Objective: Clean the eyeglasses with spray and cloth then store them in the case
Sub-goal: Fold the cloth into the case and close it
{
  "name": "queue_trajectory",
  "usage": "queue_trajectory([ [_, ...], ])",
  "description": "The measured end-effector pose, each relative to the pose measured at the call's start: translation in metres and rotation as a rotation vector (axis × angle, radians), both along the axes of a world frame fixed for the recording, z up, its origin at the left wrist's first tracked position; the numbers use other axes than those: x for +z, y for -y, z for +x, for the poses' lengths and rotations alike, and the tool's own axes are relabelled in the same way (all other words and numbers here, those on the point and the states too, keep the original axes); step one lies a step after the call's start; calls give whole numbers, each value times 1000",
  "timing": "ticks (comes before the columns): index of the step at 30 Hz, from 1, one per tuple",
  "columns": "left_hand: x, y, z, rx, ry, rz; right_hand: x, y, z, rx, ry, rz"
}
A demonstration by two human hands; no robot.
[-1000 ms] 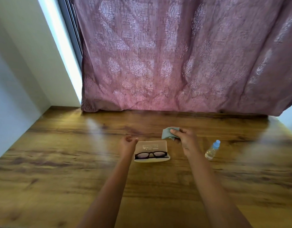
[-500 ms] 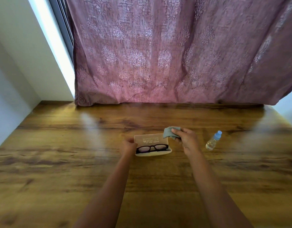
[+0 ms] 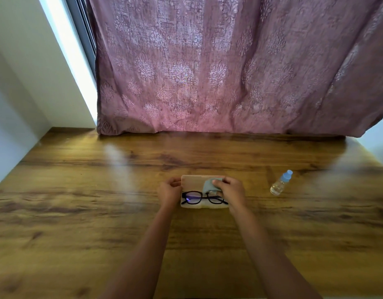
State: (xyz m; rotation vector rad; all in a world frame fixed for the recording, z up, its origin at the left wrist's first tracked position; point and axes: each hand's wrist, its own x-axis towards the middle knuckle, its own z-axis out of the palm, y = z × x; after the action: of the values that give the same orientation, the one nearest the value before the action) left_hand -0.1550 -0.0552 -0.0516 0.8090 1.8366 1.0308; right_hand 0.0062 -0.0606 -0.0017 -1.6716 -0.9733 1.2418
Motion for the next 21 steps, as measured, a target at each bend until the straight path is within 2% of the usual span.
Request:
queue_trajectory([
  [4,0,0,0,2,-20,10,-5,7,-19,133,-62,-29],
  [9,3,2,-2,12,-25,36,-24,6,-10,122,284,9],
  [11,3,2,-2,19,-24,42,-26,7,-8,112,359,38],
  [21,-3,3,-1,48,-37,37,-34,6,-4,24,451,117],
])
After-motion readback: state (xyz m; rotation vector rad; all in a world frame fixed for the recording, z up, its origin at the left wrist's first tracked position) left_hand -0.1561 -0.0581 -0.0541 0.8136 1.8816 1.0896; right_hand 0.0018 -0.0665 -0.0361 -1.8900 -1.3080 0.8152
